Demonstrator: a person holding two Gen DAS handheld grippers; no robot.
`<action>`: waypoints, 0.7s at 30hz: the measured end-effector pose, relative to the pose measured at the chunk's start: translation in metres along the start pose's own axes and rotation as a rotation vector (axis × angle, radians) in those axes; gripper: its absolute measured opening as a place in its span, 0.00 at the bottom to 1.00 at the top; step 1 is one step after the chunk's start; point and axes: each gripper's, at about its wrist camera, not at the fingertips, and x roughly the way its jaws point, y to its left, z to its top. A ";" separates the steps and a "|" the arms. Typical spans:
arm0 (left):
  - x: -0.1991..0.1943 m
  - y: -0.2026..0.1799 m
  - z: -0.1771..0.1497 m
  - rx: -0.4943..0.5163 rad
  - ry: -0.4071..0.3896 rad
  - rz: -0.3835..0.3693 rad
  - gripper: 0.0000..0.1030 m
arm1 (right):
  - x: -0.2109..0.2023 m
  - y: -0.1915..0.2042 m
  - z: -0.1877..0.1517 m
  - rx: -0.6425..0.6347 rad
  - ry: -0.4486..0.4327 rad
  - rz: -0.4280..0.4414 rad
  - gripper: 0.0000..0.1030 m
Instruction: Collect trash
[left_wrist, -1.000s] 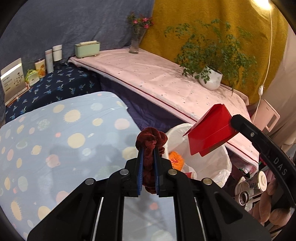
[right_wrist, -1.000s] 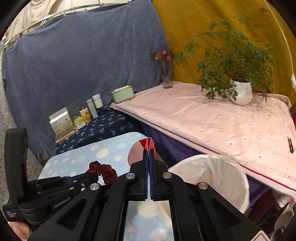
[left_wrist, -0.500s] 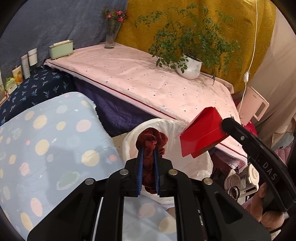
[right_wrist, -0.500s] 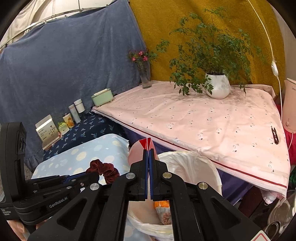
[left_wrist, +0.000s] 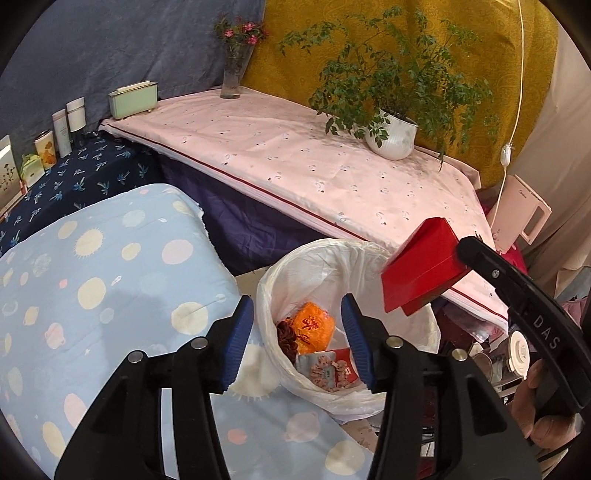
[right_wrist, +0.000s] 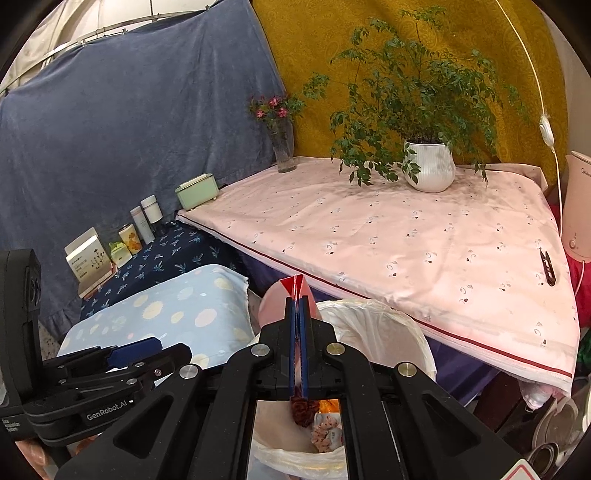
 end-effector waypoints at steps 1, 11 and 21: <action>-0.001 0.001 -0.001 -0.001 -0.002 0.005 0.51 | 0.000 0.001 0.000 0.000 -0.001 -0.002 0.08; -0.009 0.014 -0.004 -0.014 -0.018 0.045 0.62 | -0.003 0.007 0.000 -0.005 -0.011 -0.022 0.31; -0.024 0.022 -0.012 -0.020 -0.045 0.088 0.73 | -0.016 0.018 -0.005 -0.036 -0.019 -0.040 0.58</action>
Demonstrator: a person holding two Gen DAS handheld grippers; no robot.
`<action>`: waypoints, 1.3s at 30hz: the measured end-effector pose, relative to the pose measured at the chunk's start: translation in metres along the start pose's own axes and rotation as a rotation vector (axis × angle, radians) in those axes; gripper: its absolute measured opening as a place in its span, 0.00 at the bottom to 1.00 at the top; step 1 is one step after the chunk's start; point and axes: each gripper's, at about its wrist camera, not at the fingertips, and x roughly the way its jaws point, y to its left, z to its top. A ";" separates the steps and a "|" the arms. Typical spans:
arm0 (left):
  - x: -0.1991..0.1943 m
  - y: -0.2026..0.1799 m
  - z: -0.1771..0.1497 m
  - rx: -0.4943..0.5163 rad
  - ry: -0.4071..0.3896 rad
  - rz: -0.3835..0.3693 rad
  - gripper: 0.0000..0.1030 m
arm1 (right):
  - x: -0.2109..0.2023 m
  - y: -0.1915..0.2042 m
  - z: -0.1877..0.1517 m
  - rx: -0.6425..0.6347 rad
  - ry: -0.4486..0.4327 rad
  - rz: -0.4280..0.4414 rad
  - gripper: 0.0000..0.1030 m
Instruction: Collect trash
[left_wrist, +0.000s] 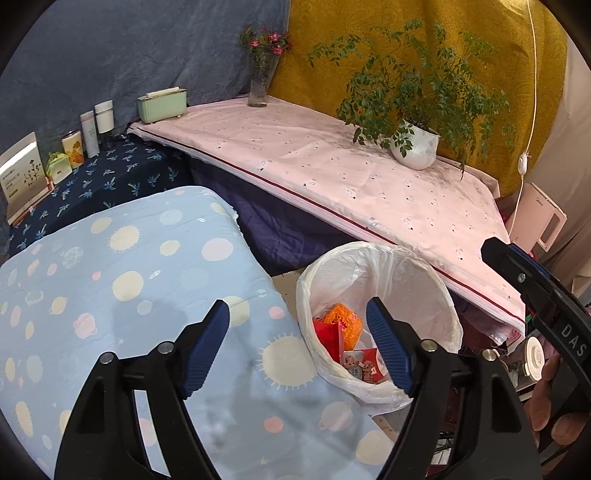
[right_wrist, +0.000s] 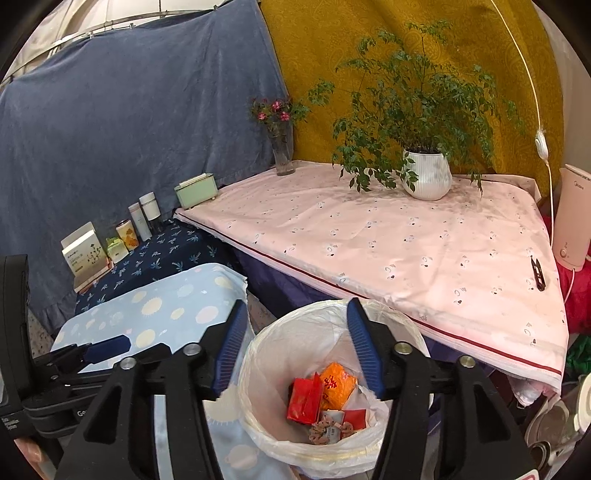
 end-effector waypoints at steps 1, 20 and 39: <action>-0.002 0.001 -0.001 0.000 -0.003 0.004 0.75 | -0.002 0.002 -0.001 -0.004 0.001 -0.002 0.59; -0.027 0.018 -0.031 -0.035 -0.021 0.094 0.92 | -0.026 0.019 -0.030 -0.061 0.032 -0.035 0.85; -0.036 0.028 -0.063 -0.104 0.015 0.181 0.92 | -0.027 0.015 -0.060 -0.103 0.136 -0.094 0.94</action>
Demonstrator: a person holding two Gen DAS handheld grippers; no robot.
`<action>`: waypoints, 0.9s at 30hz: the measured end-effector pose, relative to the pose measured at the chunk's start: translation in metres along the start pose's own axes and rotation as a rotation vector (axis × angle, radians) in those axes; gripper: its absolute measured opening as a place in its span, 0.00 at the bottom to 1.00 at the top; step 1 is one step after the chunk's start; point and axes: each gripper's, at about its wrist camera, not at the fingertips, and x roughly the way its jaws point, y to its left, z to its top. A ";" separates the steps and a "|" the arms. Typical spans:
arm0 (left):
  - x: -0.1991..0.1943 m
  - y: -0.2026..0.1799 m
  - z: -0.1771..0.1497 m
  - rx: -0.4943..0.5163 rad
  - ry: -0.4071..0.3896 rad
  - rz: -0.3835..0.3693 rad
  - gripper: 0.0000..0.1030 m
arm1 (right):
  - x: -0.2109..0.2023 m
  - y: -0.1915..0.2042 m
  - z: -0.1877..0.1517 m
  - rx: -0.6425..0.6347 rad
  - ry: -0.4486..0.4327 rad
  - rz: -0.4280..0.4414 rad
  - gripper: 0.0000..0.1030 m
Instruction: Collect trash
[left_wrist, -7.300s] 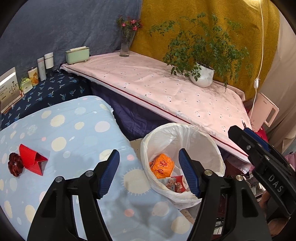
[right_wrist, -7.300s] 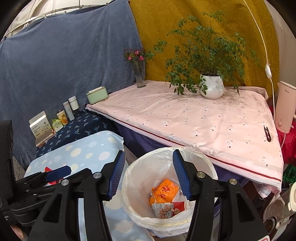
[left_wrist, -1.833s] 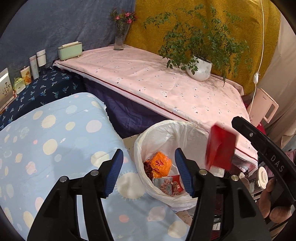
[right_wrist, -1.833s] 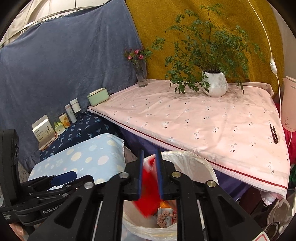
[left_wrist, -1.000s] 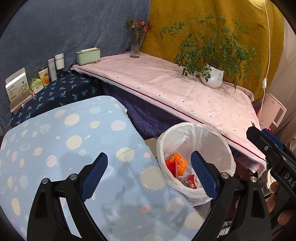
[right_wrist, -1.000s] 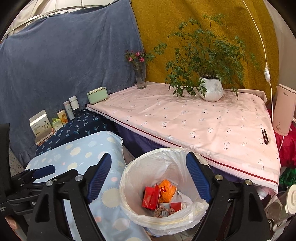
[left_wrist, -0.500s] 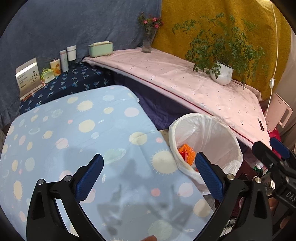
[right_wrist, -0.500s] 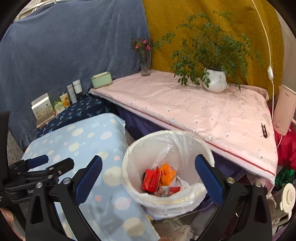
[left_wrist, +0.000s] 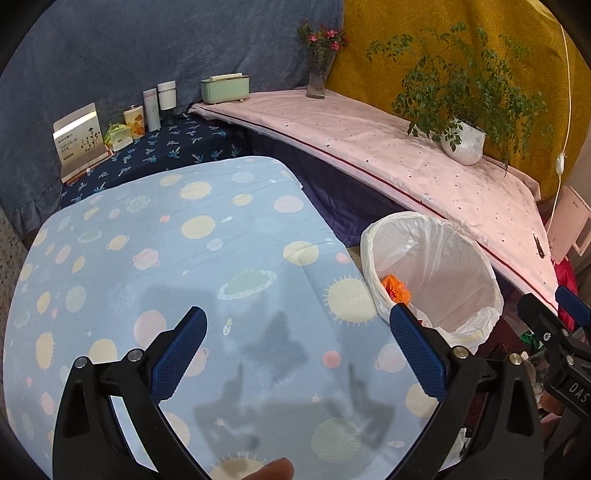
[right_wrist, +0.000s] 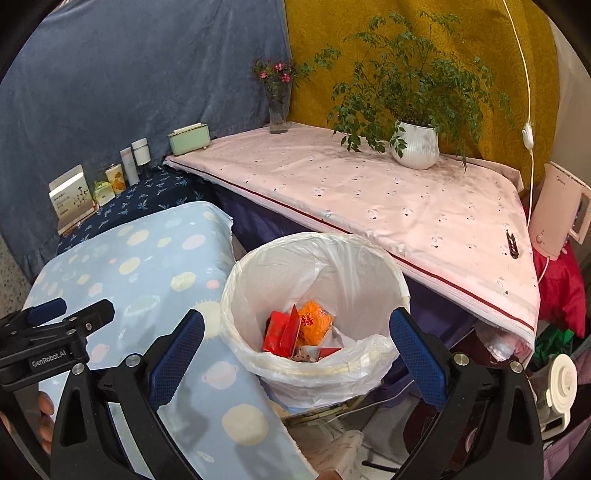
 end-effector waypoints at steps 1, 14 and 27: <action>0.000 0.000 0.000 -0.009 0.005 -0.003 0.93 | -0.001 -0.001 0.000 0.003 0.001 0.001 0.94; -0.006 -0.005 -0.006 0.003 0.027 -0.014 0.93 | -0.007 -0.002 -0.002 -0.014 0.024 -0.012 0.94; -0.014 -0.020 -0.006 0.061 0.015 -0.033 0.93 | -0.019 0.003 -0.006 -0.063 0.037 -0.031 0.94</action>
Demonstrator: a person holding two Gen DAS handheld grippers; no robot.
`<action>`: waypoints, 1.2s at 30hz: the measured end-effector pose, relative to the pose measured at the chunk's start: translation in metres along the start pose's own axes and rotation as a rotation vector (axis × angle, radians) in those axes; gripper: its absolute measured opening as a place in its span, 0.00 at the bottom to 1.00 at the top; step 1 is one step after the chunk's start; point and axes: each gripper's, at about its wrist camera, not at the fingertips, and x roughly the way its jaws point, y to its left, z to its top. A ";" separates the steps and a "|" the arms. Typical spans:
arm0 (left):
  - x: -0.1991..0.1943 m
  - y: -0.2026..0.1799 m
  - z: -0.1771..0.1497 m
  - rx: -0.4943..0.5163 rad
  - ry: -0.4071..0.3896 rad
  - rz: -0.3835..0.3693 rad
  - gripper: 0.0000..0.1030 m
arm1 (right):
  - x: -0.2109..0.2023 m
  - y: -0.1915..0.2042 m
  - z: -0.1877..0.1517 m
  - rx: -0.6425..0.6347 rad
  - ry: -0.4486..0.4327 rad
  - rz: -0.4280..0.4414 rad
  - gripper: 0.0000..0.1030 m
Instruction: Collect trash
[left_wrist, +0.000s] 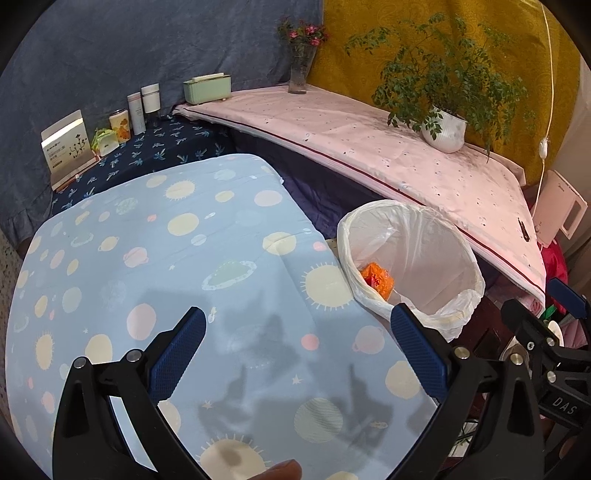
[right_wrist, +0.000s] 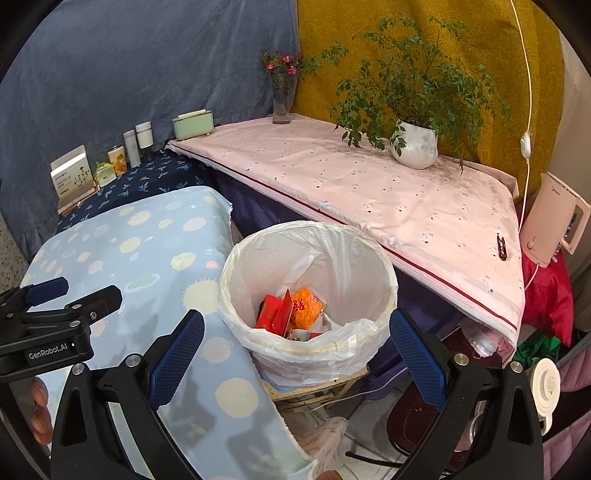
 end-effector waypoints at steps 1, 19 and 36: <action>0.000 -0.001 0.000 0.003 -0.002 -0.001 0.93 | -0.001 -0.002 0.000 0.000 0.001 0.001 0.94; 0.024 -0.035 0.010 0.080 0.015 -0.036 0.93 | 0.012 -0.026 0.006 0.016 0.015 -0.032 0.94; 0.041 -0.052 0.014 0.089 0.046 -0.028 0.93 | 0.025 -0.040 0.003 0.018 0.035 -0.036 0.94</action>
